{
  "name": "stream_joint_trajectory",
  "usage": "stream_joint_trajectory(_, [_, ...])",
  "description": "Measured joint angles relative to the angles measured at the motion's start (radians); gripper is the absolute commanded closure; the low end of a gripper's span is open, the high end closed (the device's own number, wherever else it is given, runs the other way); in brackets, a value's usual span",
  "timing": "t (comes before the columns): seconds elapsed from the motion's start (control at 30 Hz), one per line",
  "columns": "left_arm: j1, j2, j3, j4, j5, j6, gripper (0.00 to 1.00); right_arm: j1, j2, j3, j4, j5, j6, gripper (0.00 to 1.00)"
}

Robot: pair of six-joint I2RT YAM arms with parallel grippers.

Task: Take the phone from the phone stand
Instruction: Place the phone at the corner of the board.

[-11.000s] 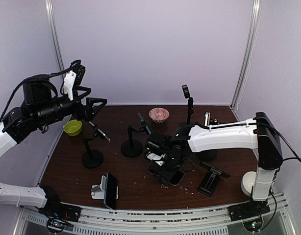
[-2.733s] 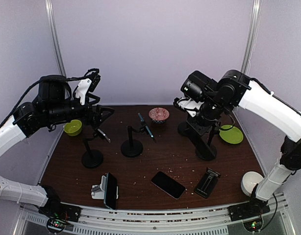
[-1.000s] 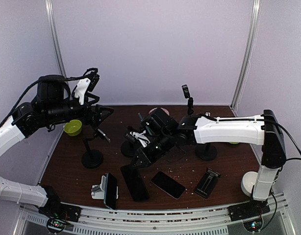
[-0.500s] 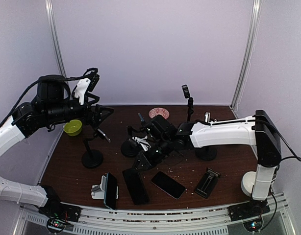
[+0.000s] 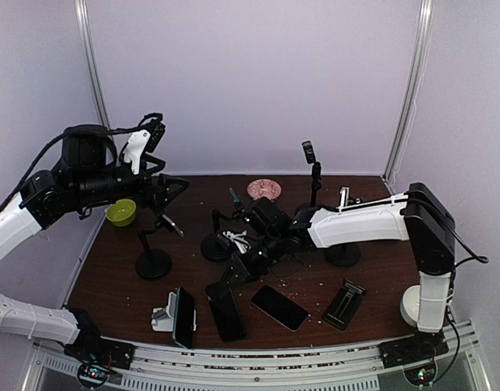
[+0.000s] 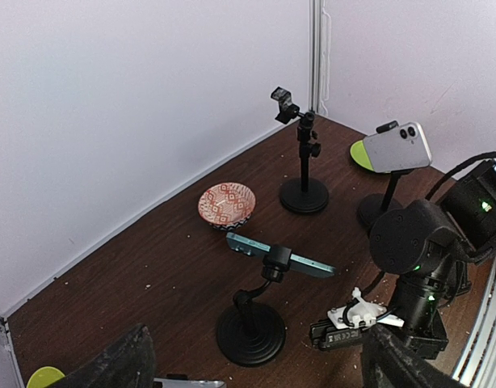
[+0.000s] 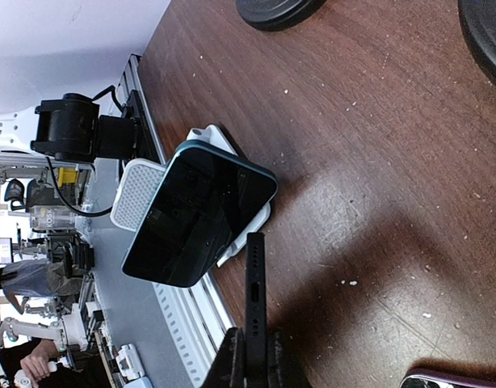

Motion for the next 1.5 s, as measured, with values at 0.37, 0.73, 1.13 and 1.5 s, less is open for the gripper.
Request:
stream_joint_trajectory(0.37, [0.0,0.0,0.0,0.0,0.0,0.0,0.1,-0.035,0.026,-0.015,0.024,-0.021,0.051,0.87])
stream_joint_trajectory(0.73, [0.0,0.0,0.0,0.0,0.0,0.0,0.1,-0.07,0.064,-0.034,0.018,0.002,0.077,0.74])
stream_joint_trajectory(1.13, [0.0,0.0,0.0,0.0,0.0,0.003,0.1,-0.087,0.064,-0.034,0.016,0.013,0.08,0.66])
stream_joint_trajectory(1.5, [0.0,0.0,0.0,0.0,-0.002,0.005,0.1,-0.087,0.038,-0.009,-0.101,0.094,0.01,0.57])
